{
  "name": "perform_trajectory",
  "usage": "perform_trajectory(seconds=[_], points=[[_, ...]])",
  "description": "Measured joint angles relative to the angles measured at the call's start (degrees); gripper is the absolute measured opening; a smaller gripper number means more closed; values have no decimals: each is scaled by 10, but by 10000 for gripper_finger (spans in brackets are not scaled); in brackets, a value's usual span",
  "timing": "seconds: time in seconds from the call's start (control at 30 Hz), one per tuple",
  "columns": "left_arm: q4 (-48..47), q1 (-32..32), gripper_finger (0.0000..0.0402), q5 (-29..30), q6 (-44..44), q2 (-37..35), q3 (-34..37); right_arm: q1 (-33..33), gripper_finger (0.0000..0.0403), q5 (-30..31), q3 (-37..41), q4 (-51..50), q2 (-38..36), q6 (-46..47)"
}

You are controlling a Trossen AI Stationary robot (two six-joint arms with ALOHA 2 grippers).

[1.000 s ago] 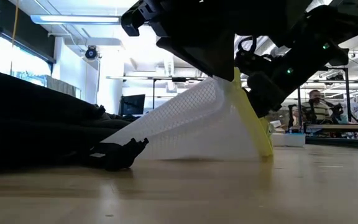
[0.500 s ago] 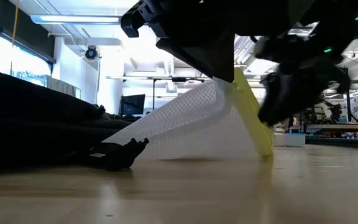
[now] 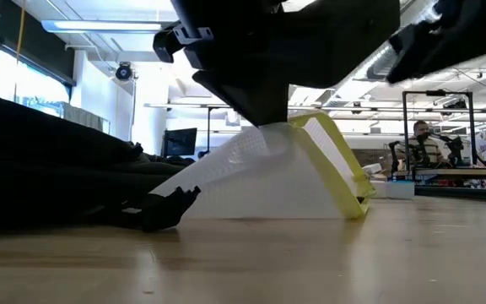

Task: Unpack backpack
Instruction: Put the blue pill organizer into the green zip bag

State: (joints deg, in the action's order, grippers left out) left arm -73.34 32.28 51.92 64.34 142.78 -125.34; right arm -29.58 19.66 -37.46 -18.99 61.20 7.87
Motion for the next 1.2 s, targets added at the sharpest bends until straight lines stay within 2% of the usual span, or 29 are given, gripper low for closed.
perform_trajectory(seconds=[0.07,0.13,0.23,0.3,0.4,0.47,0.57,0.63,0.77,0.9,1.07,1.2], points=[[4,0,0,0,0,0,0,-10,211,26,0,-28,-40,19],[13,0,0,-3,0,0,0,-21,211,82,0,-63,-74,56],[28,2,0,-4,-5,0,0,-27,211,190,0,-133,-114,148],[40,4,0,-4,-14,0,0,-25,211,228,0,-192,-130,223],[46,4,0,-1,-19,0,0,-14,211,230,0,-268,-134,305],[46,4,0,0,-20,0,0,-7,211,220,15,-282,-127,328],[46,4,0,0,-21,0,0,7,211,224,65,-242,-108,331],[47,4,0,0,-21,0,0,29,211,259,100,-192,-90,331],[63,4,0,0,-27,0,0,118,224,307,123,-114,-53,294],[84,4,0,0,-48,0,0,247,255,302,115,-66,-25,260],[87,5,0,0,-50,0,0,422,295,239,115,-16,10,187],[87,5,0,1,-51,0,0,528,306,136,115,16,42,146]])
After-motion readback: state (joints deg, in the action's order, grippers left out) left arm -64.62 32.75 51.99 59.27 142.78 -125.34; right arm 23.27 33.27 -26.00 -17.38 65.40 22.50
